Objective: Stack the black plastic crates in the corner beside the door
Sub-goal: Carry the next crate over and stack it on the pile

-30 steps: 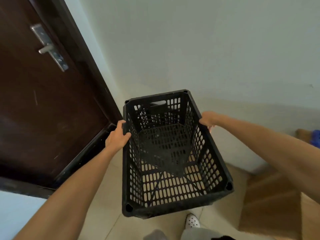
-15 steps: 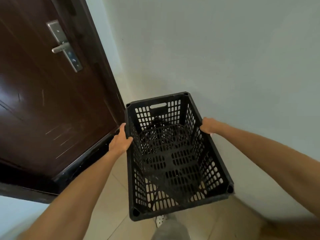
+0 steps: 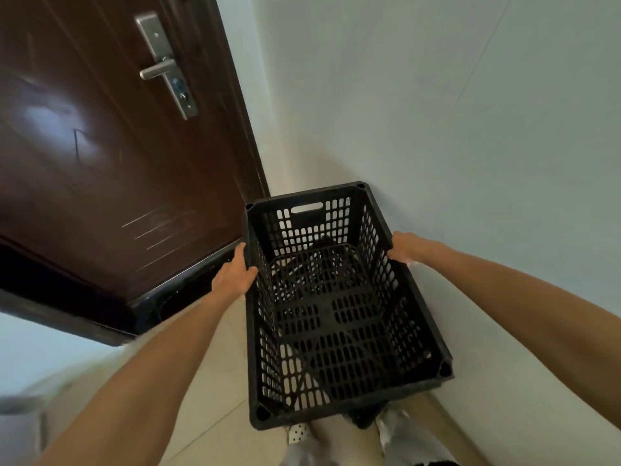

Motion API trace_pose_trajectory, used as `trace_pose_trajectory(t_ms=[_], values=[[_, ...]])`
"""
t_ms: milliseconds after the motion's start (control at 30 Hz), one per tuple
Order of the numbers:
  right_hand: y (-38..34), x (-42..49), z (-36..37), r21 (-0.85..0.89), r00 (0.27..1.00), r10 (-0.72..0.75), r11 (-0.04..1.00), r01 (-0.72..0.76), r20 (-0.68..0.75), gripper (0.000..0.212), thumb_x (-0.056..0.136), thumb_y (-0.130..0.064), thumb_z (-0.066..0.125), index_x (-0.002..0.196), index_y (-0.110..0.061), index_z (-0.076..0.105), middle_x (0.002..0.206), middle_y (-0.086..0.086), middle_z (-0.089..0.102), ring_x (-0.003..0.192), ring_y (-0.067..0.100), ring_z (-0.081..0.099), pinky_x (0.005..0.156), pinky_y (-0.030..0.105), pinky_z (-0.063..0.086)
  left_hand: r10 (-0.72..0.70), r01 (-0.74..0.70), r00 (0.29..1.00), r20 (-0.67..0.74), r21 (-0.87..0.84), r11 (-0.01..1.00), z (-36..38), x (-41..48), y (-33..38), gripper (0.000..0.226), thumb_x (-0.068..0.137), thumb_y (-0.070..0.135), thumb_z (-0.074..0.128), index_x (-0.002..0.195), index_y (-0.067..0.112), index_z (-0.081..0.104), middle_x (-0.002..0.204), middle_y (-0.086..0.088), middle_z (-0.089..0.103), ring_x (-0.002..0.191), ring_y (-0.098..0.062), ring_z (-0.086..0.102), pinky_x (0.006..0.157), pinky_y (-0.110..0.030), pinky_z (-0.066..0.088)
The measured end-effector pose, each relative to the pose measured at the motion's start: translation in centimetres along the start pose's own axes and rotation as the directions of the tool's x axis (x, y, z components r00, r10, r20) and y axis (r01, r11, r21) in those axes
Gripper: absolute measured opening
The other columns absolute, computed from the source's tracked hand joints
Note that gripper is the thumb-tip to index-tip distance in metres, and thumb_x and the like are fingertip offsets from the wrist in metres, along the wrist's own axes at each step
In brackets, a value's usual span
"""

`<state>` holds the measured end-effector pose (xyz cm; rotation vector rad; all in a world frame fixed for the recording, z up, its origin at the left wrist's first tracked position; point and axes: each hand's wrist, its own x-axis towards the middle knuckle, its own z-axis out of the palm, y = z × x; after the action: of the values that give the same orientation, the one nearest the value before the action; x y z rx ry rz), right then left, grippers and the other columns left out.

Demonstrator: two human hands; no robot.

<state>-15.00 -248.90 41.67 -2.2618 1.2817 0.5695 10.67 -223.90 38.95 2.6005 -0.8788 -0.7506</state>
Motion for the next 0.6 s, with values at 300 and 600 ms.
trace_pose_trajectory(t_ms=[300, 600], values=[[-0.1, 6.3, -4.0, -0.11, 0.977, -0.206, 0.971, 0.211, 0.05, 0.028, 0.097, -0.009, 0.043, 0.12, 0.006, 0.05, 0.125, 0.025, 0.054, 0.112, 0.038, 0.056, 0.083, 0.036, 0.046, -0.21, 0.176, 0.973, -0.096, -0.279, 0.944, 4.5, -3.2, 3.0, 0.07, 0.099, 0.01, 0.05, 0.156, 0.016, 0.01, 0.115, -0.024, 0.065, 0.091, -0.037, 0.066, 0.075, -0.039, 0.051], [-0.2, 9.2, -4.1, -0.271, 0.932, -0.353, 0.893, 0.361, 0.077, 0.029, 0.095, -0.005, 0.044, 0.117, 0.008, 0.057, 0.119, 0.024, 0.06, 0.097, 0.032, 0.06, 0.087, 0.037, 0.048, -0.319, 0.223, 0.929, -0.189, -0.404, 0.887, 7.7, -6.4, 4.3, 0.074, 0.098, 0.007, 0.048, 0.158, 0.02, 0.007, 0.115, -0.023, 0.066, 0.096, -0.039, 0.066, 0.082, -0.043, 0.056]])
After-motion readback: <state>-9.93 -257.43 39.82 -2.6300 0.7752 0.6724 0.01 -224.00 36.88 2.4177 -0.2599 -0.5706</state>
